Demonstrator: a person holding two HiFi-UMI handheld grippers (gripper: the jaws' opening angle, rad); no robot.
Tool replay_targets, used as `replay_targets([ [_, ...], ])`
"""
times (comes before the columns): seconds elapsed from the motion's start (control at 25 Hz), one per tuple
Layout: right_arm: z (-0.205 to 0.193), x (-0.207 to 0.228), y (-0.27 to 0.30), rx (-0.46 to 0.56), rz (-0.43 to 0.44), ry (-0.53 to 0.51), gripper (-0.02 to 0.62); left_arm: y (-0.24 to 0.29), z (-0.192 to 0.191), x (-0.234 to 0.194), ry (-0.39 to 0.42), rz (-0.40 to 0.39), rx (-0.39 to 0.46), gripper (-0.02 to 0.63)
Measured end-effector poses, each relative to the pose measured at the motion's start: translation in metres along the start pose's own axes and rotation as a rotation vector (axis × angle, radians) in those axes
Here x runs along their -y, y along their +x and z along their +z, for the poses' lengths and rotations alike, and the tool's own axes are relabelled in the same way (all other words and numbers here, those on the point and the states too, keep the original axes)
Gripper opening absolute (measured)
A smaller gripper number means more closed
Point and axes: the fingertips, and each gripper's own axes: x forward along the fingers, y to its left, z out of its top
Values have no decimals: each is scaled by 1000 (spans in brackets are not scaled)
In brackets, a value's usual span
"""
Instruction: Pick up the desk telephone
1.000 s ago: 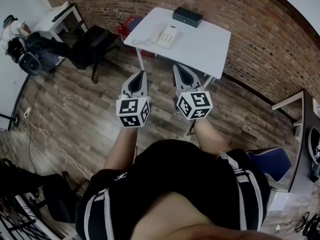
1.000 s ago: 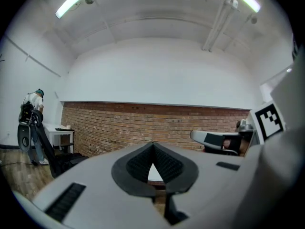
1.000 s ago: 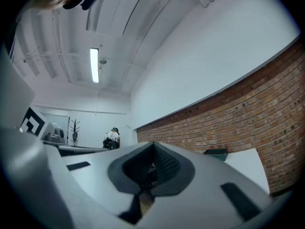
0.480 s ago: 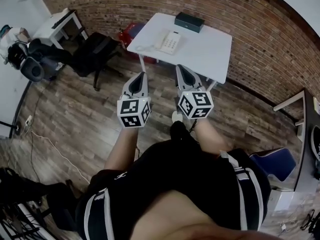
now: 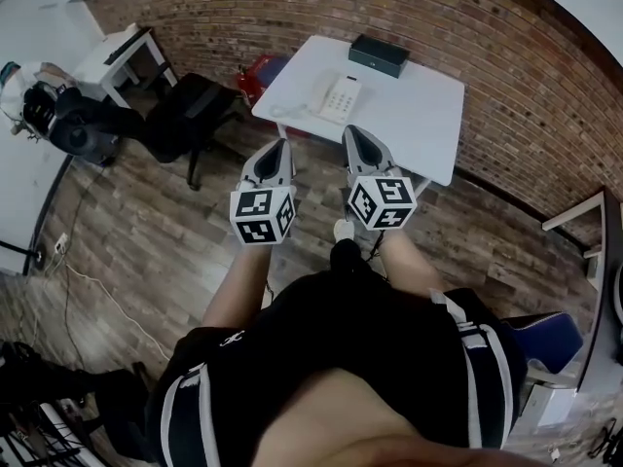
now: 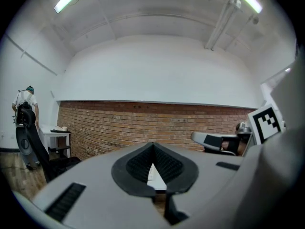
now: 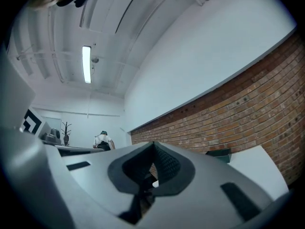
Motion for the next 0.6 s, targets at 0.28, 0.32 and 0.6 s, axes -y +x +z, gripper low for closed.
replay_targets([
  [0.28, -15, 52, 66, -17, -5, 19, -2, 83, -2, -20, 2, -2, -4, 0],
  [0.32, -17, 59, 76, -20, -4, 18, -2, 95, -2, -23, 1, 0, -5, 0],
  [0.6, -26, 112, 143, -73, 13, 22, -2, 183, -9, -41, -39, 13, -64, 0],
])
